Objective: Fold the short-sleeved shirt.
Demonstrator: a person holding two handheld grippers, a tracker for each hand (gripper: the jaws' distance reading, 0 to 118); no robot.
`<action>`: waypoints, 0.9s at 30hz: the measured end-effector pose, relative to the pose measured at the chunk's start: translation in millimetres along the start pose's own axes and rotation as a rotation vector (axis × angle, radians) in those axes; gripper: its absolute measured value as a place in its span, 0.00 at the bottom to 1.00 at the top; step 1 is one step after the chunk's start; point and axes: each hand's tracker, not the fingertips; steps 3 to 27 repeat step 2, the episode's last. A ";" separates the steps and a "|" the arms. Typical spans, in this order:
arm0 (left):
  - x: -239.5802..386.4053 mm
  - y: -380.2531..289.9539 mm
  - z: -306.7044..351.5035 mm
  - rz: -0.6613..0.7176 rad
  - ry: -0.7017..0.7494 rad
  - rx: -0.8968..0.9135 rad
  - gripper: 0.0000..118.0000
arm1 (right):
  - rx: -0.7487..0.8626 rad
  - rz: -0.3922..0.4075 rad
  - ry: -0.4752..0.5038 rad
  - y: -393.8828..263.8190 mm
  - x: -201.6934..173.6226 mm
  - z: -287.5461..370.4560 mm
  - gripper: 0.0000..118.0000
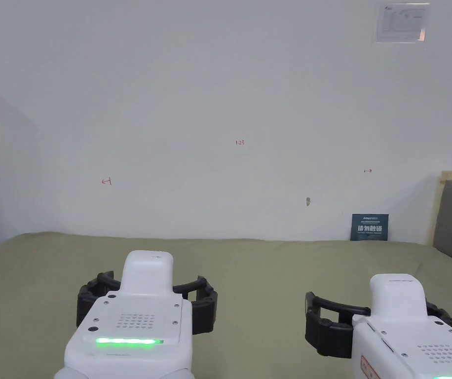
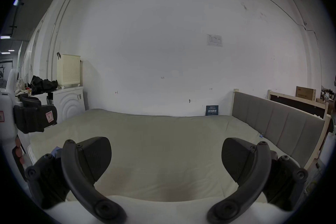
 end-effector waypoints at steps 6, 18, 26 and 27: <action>-0.4 0.0 3.7 -0.010 -0.016 0.032 0.97 | -0.002 0.000 -0.001 0.2 -0.2 -0.4 1.00; -0.4 0.0 3.7 -0.010 -0.016 0.032 0.97 | -0.002 0.000 -0.001 0.2 -0.2 -0.4 1.00; -0.4 0.0 3.7 -0.010 -0.016 0.032 0.97 | -0.002 0.000 -0.001 0.2 -0.2 -0.4 1.00; -0.4 0.0 3.7 -0.010 -0.016 0.032 0.97 | -0.002 0.000 -0.001 0.2 -0.2 -0.4 1.00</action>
